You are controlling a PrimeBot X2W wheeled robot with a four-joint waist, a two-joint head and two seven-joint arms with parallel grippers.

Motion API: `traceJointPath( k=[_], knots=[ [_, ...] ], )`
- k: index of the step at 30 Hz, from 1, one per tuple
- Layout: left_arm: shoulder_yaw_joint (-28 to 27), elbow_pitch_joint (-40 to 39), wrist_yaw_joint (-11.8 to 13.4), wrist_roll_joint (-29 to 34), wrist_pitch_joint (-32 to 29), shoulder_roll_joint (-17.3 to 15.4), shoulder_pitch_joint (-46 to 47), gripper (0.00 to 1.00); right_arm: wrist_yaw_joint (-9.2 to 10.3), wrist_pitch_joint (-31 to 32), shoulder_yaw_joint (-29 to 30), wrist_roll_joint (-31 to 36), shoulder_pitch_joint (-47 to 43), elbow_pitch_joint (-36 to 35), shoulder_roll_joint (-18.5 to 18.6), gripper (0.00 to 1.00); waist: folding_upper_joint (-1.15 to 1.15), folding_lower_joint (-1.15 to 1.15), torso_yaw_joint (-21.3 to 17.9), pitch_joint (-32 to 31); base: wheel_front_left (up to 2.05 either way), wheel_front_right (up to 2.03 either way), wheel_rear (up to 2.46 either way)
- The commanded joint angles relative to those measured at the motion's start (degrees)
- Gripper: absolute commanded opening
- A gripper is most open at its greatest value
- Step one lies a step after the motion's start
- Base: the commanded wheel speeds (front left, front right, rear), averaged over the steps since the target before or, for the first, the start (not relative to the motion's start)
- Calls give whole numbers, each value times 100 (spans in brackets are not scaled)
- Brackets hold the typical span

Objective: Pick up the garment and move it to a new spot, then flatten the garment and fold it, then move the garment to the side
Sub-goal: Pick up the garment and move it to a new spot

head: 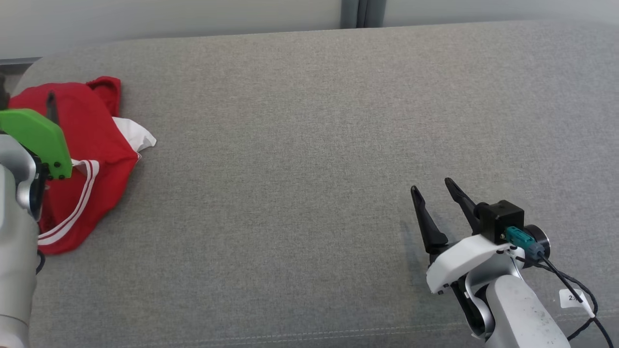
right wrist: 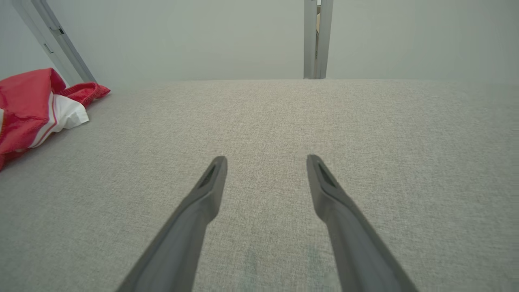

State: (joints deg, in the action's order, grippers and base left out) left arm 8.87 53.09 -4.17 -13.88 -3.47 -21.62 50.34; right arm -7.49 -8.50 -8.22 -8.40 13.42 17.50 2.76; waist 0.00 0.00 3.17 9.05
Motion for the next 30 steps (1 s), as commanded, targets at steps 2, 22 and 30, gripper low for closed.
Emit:
traceJointPath(
  k=[2,22,30],
  knots=[
    [-19,379,-31,-24,-72,-146,179,100,0,-9,-15,12,109,23,23,100,0,0,-210,175,0,0,0],
    [-143,1892,156,-343,-456,-351,306,100,0,99,54,150,322,-101,22,100,0,0,-498,781,0,0,0],
    [-4,1852,151,-260,-111,-381,496,0,0,147,55,208,300,-128,22,100,0,0,-405,738,0,0,0]
  ],
)
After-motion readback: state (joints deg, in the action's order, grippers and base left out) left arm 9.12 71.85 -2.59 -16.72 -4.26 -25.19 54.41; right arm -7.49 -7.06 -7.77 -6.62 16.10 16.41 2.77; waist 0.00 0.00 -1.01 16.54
